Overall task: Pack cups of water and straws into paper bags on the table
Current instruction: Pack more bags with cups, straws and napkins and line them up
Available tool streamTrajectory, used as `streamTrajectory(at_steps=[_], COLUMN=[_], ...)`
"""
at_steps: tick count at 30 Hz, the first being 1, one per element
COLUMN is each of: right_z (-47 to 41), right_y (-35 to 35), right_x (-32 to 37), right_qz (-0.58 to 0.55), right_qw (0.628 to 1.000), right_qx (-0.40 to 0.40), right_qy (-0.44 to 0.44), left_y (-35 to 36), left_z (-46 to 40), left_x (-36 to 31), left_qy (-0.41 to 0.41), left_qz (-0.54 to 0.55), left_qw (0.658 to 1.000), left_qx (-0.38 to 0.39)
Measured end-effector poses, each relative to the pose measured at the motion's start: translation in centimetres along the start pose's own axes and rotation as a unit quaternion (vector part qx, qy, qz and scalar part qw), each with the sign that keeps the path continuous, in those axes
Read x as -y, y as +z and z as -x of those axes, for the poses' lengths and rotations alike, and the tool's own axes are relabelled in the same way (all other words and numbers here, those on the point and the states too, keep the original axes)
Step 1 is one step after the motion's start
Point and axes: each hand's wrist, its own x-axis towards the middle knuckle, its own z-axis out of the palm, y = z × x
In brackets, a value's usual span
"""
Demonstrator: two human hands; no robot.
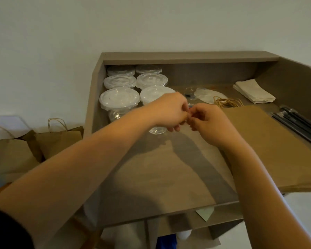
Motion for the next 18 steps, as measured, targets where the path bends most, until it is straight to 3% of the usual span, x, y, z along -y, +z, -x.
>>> streamTrajectory(at_steps=[3, 7, 18], right_z=[3.5, 6.5, 12.3], right_y=[0.9, 3.5, 17.6], right_x=[2.9, 7.9, 19.8], right_qz=[-0.073, -0.138, -0.124], right_qw=[0.997, 0.989, 0.985], right_qx=[-0.024, 0.001, 0.057], right_qy=[-0.015, -0.053, -0.102], left_y=[-1.7, -3.7, -5.9], left_z=[3.8, 10.5, 29.0], left_x=[0.3, 2.7, 13.8], left_qy=[0.024, 0.009, -0.094], left_qz=[-0.021, -0.026, 0.140], left_qw=[0.999, 0.999, 0.981], left_qx=[0.012, 0.028, -0.097])
